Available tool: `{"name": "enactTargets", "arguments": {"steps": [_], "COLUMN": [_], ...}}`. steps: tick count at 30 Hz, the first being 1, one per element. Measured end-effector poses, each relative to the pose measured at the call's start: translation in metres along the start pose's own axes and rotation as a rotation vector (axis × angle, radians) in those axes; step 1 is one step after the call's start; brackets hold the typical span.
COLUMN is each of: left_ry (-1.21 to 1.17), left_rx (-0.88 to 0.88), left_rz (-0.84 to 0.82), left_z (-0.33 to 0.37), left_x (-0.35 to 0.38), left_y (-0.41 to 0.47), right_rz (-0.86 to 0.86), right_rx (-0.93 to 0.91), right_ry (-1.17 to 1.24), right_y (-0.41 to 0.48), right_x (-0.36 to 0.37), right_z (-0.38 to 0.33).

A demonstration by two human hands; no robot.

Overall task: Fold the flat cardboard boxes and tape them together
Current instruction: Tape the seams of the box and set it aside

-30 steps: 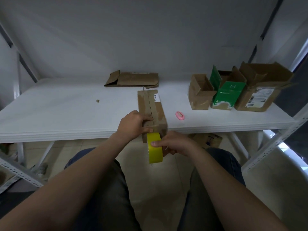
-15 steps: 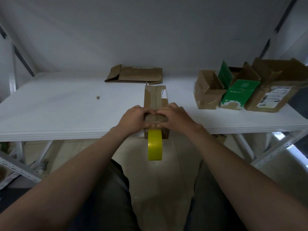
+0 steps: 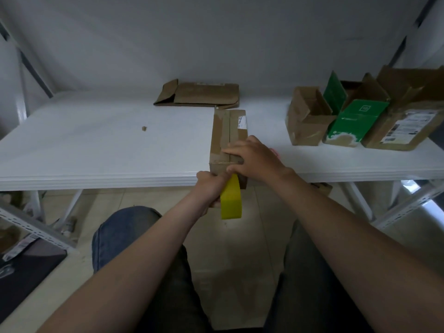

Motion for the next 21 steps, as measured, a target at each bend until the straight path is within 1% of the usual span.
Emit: {"name": "enactTargets", "arguments": {"steps": [5, 9, 11, 13, 15, 21], "left_ry": [-0.004, -0.13, -0.117, -0.074, -0.094, -0.09], "left_rx": [-0.068, -0.125, -0.148, -0.127, -0.111, -0.061], "left_rz": [-0.048, -0.105, -0.115, -0.109, -0.094, -0.107], "left_z": [-0.01, -0.009, -0.009, -0.008, -0.007, -0.009], "left_x": [0.011, 0.017, 0.017, 0.014, 0.014, 0.012], "left_y": [-0.003, -0.009, -0.01, -0.009, -0.011, -0.013], "right_rz": [0.013, 0.07, 0.103, 0.135, 0.153, 0.136], "right_rx": [0.012, 0.006, 0.015, 0.017, 0.017, 0.018], "right_ry": [0.034, -0.058, -0.089, -0.118, -0.167, -0.209], "right_y": [-0.002, -0.001, 0.001, 0.002, 0.004, 0.005], "right_x": [0.001, -0.002, -0.002, -0.001, 0.0, 0.0], "right_z": [0.0, -0.004, -0.004, -0.005, -0.006, -0.007]}}
Point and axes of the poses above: each hand's wrist, its own y-axis towards the middle knuckle, its own x-axis out of the palm, z = x × y, the point moved 8 cm from there along y, towards the middle knuckle, and after that the axes turned 13 degrees about x, right-handed, at the moved point
